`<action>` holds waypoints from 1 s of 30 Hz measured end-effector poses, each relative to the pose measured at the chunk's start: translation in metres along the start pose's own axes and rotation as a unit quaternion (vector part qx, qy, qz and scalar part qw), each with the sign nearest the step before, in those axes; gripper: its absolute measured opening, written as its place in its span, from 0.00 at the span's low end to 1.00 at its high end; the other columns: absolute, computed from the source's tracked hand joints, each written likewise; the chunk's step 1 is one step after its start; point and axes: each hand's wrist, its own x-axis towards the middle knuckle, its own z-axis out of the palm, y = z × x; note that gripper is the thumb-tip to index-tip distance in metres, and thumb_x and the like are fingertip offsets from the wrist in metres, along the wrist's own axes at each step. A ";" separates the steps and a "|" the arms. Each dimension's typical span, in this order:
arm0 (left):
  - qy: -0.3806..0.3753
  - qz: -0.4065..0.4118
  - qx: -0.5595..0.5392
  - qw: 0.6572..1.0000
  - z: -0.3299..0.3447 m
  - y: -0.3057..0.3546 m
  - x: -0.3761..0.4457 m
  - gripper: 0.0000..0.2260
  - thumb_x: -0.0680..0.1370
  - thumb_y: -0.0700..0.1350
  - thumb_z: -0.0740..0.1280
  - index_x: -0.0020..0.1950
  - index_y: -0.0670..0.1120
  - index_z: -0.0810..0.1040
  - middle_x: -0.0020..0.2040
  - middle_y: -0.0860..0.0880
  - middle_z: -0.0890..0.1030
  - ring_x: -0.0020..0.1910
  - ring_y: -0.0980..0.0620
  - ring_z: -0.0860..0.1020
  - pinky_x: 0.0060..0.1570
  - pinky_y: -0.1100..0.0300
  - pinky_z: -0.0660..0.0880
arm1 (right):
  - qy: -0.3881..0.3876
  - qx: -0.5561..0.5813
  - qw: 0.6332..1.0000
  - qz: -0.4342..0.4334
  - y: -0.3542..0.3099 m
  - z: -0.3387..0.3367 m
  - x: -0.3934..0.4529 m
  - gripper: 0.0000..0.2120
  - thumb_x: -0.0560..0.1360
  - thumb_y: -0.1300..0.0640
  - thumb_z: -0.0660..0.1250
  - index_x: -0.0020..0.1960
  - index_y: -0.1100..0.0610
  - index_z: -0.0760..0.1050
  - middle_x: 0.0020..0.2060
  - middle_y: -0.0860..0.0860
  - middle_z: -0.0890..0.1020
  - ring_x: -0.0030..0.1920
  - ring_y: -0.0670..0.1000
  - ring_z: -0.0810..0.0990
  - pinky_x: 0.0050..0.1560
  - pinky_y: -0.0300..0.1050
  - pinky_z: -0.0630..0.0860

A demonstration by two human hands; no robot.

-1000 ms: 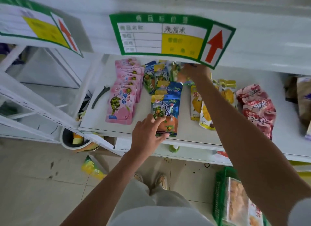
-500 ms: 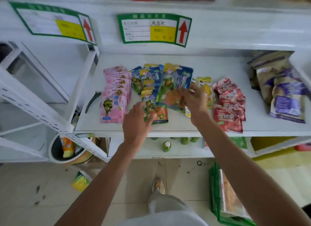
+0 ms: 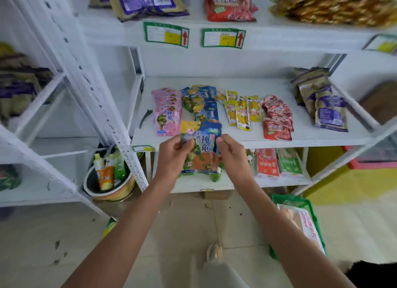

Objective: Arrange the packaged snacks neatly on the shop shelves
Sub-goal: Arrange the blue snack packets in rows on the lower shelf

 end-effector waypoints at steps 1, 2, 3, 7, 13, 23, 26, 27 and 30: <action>0.002 0.003 0.009 1.000 -0.003 -0.001 -0.008 0.03 0.81 0.43 0.72 0.53 0.49 0.85 0.40 0.48 0.81 0.35 0.59 0.76 0.37 0.68 0.73 | 0.009 -0.013 1.000 -0.011 -0.001 0.001 -0.007 0.17 0.87 0.54 0.62 0.40 0.58 0.69 0.30 0.43 0.67 0.32 0.44 0.64 0.35 0.39 0.63; 0.010 0.003 0.013 1.000 -0.005 0.001 -0.016 0.03 0.80 0.44 0.73 0.52 0.51 0.86 0.41 0.49 0.83 0.38 0.58 0.77 0.38 0.66 0.74 | 0.018 -0.016 0.999 -0.024 -0.005 0.001 -0.017 0.18 0.86 0.54 0.62 0.40 0.59 0.69 0.29 0.43 0.67 0.31 0.43 0.64 0.34 0.38 0.62; 0.019 0.002 0.010 1.000 -0.006 0.003 -0.023 0.03 0.80 0.43 0.74 0.50 0.52 0.86 0.41 0.50 0.85 0.39 0.56 0.79 0.39 0.65 0.76 | 0.030 -0.017 0.999 -0.031 -0.008 0.002 -0.024 0.18 0.86 0.54 0.63 0.40 0.61 0.70 0.28 0.45 0.68 0.31 0.43 0.65 0.33 0.37 0.63; 0.032 0.045 0.061 0.997 0.001 0.019 -0.048 0.02 0.76 0.43 0.78 0.46 0.49 0.87 0.36 0.54 0.86 0.35 0.60 0.80 0.35 0.64 0.76 | 0.081 -0.001 0.996 -0.033 -0.020 0.012 -0.046 0.19 0.86 0.52 0.64 0.41 0.63 0.71 0.28 0.56 0.70 0.31 0.49 0.67 0.31 0.44 0.64; 0.059 0.048 0.086 0.993 0.007 0.037 -0.066 0.06 0.75 0.47 0.79 0.43 0.47 0.86 0.35 0.51 0.86 0.35 0.57 0.82 0.39 0.53 0.79 | 0.108 -0.006 0.993 -0.058 -0.036 0.005 -0.062 0.18 0.85 0.53 0.65 0.41 0.62 0.75 0.27 0.49 0.71 0.29 0.46 0.66 0.30 0.40 0.63; 0.073 0.062 0.074 0.993 0.029 0.052 -0.085 0.12 0.79 0.55 0.73 0.59 0.53 0.77 0.54 0.57 0.82 0.55 0.58 0.81 0.51 0.61 0.79 | 0.079 0.063 0.993 -0.062 -0.043 -0.013 -0.061 0.19 0.86 0.53 0.63 0.38 0.57 0.75 0.29 0.47 0.74 0.30 0.47 0.71 0.32 0.46 0.70; 0.019 -0.009 0.002 1.000 0.047 0.058 -0.085 0.08 0.84 0.50 0.68 0.62 0.53 0.79 0.50 0.56 0.86 0.50 0.57 0.86 0.43 0.63 0.82 | -0.033 0.132 0.990 -0.046 -0.048 -0.014 -0.066 0.15 0.87 0.53 0.60 0.56 0.58 0.84 0.46 0.55 0.87 0.48 0.54 0.87 0.47 0.56 0.86; 0.031 -0.026 -0.005 0.999 0.046 0.058 -0.081 0.07 0.85 0.49 0.66 0.62 0.52 0.80 0.48 0.55 0.87 0.46 0.56 0.87 0.42 0.63 0.82 | -0.039 0.111 0.992 -0.050 -0.047 -0.017 -0.064 0.13 0.87 0.53 0.61 0.59 0.56 0.83 0.47 0.54 0.86 0.48 0.53 0.86 0.48 0.55 0.85; 0.051 -0.093 -0.032 0.994 0.035 0.056 -0.069 0.08 0.84 0.50 0.67 0.57 0.47 0.83 0.44 0.50 0.88 0.44 0.51 0.87 0.49 0.53 0.83 | 0.010 -0.046 0.998 -0.047 -0.035 -0.031 -0.052 0.13 0.82 0.48 0.69 0.64 0.48 0.74 0.47 0.49 0.81 0.41 0.48 0.80 0.42 0.49 0.80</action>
